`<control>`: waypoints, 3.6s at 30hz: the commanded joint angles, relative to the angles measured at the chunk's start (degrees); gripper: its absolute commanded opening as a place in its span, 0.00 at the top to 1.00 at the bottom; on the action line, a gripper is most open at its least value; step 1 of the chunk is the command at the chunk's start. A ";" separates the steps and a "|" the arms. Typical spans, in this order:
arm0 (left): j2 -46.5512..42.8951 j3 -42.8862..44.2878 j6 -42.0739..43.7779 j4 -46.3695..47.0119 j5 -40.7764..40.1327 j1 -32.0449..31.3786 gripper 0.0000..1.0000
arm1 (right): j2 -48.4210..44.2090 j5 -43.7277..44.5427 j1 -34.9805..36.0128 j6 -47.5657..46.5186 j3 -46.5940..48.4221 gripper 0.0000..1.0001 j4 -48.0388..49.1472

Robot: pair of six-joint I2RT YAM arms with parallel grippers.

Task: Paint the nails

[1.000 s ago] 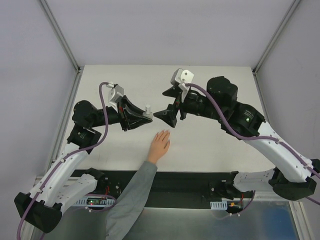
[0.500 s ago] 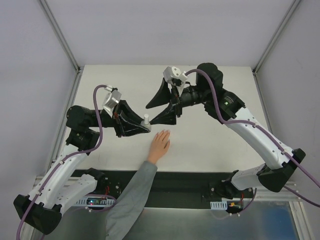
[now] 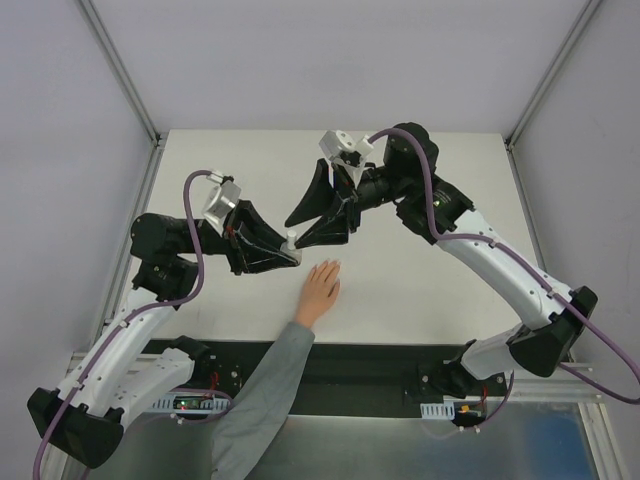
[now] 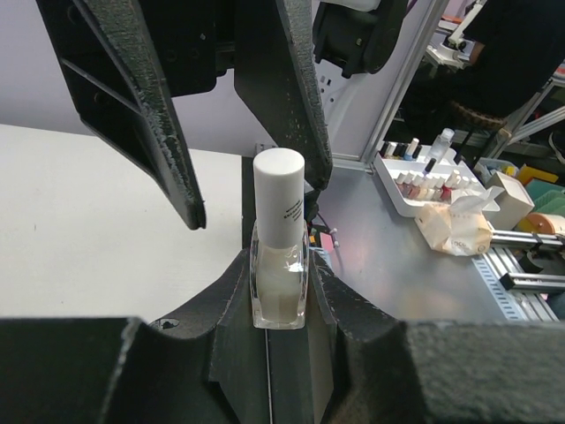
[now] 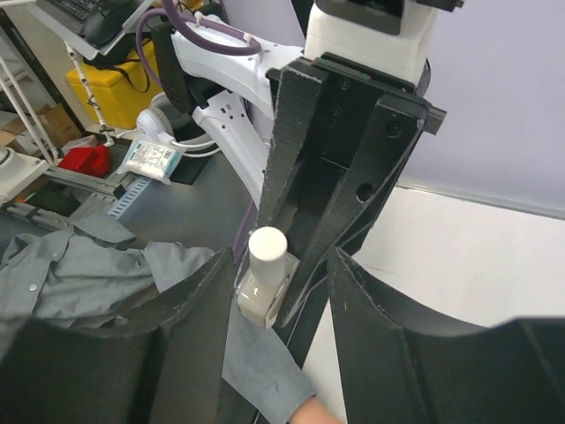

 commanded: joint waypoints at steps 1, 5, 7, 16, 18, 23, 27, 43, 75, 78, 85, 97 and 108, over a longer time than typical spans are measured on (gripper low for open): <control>0.26 1.16 -1.64 5.25 1.50 -0.14 1.00 | 0.51 -4.70 0.03 2.36 0.16 0.54 6.62; 0.70 1.25 -2.43 6.22 1.59 -0.14 1.00 | 1.21 -5.75 0.30 3.15 0.16 0.56 7.41; 0.79 1.25 -2.70 6.66 1.68 -0.14 1.00 | 1.30 -5.84 0.56 3.24 0.07 0.59 7.59; 1.14 1.43 -3.05 7.28 1.24 -0.14 1.00 | 2.10 -6.72 0.91 2.98 -0.19 0.80 7.86; 0.88 1.43 -2.70 7.19 -0.07 -0.14 1.00 | 2.01 -6.64 0.91 2.54 -0.98 0.86 7.85; -0.17 3.88 5.09 -2.00 -6.39 -0.14 1.00 | 0.70 -3.14 0.83 -0.53 -3.88 1.00 6.81; -0.88 6.78 14.51 -13.09 -17.27 -0.14 1.00 | -1.15 4.50 0.91 -4.67 -5.55 0.99 0.92; 1.32 7.41 29.39 -19.97 -39.80 -0.31 1.00 | 2.87 125.87 34.13 13.10 4.37 1.00 -23.17; 1.05 6.08 5.30 -6.52 11.79 -0.40 1.00 | -7.40 5.41 2.94 -9.17 1.30 0.40 -13.69; 1.14 6.08 5.21 -6.43 11.79 -0.40 1.00 | -5.29 2.78 2.93 -6.62 2.00 0.43 -9.91; 1.40 6.08 5.30 -6.35 11.88 -0.40 1.00 | -3.27 -0.13 3.02 -2.31 1.74 0.48 -3.14; 1.67 6.52 4.16 -4.85 11.79 -0.40 1.00 | -0.54 -1.63 4.34 0.60 2.44 0.50 -0.32; 1.32 8.01 6.16 -10.36 4.79 -0.31 1.00 | -0.63 -0.05 4.87 -1.42 1.74 0.87 -1.62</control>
